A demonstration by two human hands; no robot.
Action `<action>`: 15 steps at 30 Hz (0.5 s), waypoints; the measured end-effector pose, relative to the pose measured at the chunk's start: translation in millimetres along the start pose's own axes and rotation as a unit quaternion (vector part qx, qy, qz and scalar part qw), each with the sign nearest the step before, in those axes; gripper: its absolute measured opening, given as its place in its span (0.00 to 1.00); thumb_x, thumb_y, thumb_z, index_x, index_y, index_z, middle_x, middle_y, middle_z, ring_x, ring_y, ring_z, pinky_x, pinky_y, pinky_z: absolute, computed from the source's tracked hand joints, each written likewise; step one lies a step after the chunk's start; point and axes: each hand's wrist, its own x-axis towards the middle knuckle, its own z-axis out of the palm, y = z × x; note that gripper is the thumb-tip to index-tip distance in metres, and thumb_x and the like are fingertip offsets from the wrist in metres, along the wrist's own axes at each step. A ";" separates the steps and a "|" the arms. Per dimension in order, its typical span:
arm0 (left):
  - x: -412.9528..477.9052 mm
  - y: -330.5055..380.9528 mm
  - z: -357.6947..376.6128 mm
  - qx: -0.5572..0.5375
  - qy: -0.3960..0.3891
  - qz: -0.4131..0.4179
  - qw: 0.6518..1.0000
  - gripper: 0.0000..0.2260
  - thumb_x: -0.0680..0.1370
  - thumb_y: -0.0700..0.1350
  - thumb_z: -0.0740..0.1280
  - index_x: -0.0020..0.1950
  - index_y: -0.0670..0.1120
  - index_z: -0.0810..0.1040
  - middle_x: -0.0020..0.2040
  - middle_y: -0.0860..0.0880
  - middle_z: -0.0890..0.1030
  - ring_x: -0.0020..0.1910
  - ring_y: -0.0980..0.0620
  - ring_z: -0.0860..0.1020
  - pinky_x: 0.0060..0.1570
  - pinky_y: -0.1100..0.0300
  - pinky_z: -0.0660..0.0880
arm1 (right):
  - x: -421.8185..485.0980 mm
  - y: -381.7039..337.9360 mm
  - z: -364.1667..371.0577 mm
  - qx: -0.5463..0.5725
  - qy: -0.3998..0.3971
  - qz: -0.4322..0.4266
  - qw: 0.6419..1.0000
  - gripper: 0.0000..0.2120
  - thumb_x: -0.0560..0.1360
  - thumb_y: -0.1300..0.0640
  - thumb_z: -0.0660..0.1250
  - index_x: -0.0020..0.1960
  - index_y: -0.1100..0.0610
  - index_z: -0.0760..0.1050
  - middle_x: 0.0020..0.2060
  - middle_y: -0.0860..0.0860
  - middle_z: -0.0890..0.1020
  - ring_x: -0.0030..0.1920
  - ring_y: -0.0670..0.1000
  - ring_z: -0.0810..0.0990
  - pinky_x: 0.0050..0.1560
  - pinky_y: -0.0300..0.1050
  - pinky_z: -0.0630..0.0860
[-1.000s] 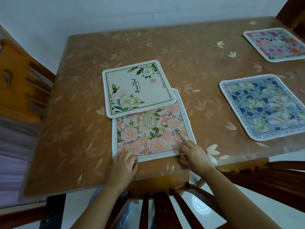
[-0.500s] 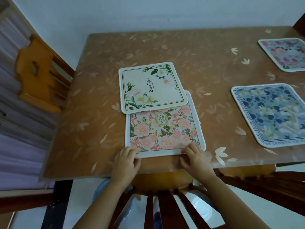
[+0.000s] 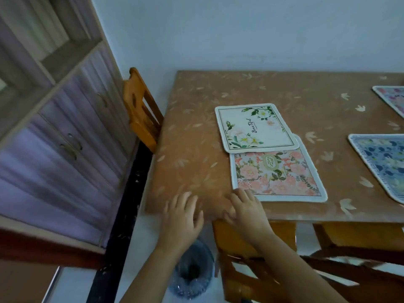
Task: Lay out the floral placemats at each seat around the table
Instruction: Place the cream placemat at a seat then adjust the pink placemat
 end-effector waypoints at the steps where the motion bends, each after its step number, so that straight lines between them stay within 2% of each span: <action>1: -8.7 -12.4 -10.2 -0.002 0.005 0.000 1.000 0.16 0.69 0.44 0.72 0.54 0.40 0.77 0.53 0.40 0.80 0.53 0.39 0.77 0.50 0.42 0.75 | -0.6 -21.3 2.1 0.002 0.006 0.005 1.000 0.20 0.73 0.49 0.62 0.63 0.52 0.66 0.60 0.51 0.72 0.60 0.53 0.68 0.61 0.48 0.67; 4: -33.8 -49.1 -37.4 -0.001 0.022 -0.002 1.000 0.17 0.69 0.45 0.71 0.56 0.40 0.77 0.56 0.39 0.79 0.57 0.39 0.75 0.56 0.40 0.72 | -0.6 -81.3 10.4 0.010 0.015 0.008 1.000 0.22 0.73 0.48 0.61 0.65 0.52 0.65 0.62 0.51 0.71 0.63 0.54 0.67 0.62 0.51 0.66; 8: -57.8 -86.3 -68.6 0.006 0.039 -0.013 0.999 0.20 0.67 0.43 0.74 0.56 0.38 0.77 0.57 0.38 0.78 0.58 0.38 0.75 0.56 0.37 0.69 | 4.8 -147.1 20.9 0.025 0.004 -0.008 1.000 0.24 0.74 0.48 0.61 0.67 0.51 0.62 0.67 0.52 0.68 0.67 0.54 0.64 0.66 0.53 0.62; 15: -55.1 -136.2 -90.4 0.005 0.057 -0.005 0.998 0.21 0.69 0.44 0.72 0.60 0.39 0.75 0.60 0.38 0.77 0.61 0.39 0.73 0.57 0.35 0.67 | 38.8 -210.4 25.6 0.017 0.019 -0.023 0.999 0.25 0.74 0.48 0.61 0.69 0.52 0.60 0.70 0.52 0.66 0.69 0.54 0.62 0.69 0.56 0.60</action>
